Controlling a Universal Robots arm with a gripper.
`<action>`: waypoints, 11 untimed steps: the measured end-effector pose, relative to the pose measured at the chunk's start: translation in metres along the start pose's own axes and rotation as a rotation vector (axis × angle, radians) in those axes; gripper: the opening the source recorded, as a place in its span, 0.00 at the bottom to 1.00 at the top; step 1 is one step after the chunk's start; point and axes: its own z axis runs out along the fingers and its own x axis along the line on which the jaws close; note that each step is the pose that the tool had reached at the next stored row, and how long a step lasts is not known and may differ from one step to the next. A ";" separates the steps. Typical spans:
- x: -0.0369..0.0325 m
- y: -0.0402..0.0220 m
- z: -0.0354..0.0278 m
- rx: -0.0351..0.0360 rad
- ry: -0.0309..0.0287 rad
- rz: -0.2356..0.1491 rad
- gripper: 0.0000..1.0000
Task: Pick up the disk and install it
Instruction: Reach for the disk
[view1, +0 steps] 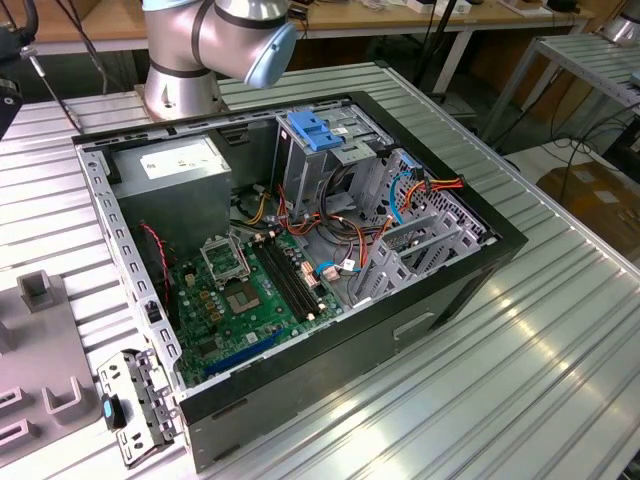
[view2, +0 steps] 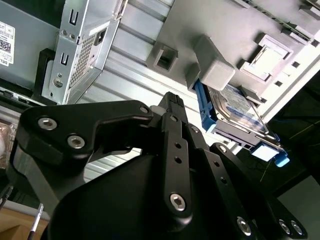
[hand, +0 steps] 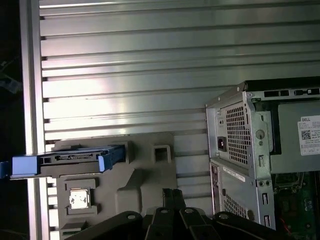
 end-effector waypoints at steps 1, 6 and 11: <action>0.0022 -0.0002 0.0000 0.0000 0.0000 0.000 0.11; 0.0164 0.0013 0.0002 0.0000 0.0000 0.000 0.11; 0.0262 0.0097 0.0019 0.0000 -0.0001 0.001 0.11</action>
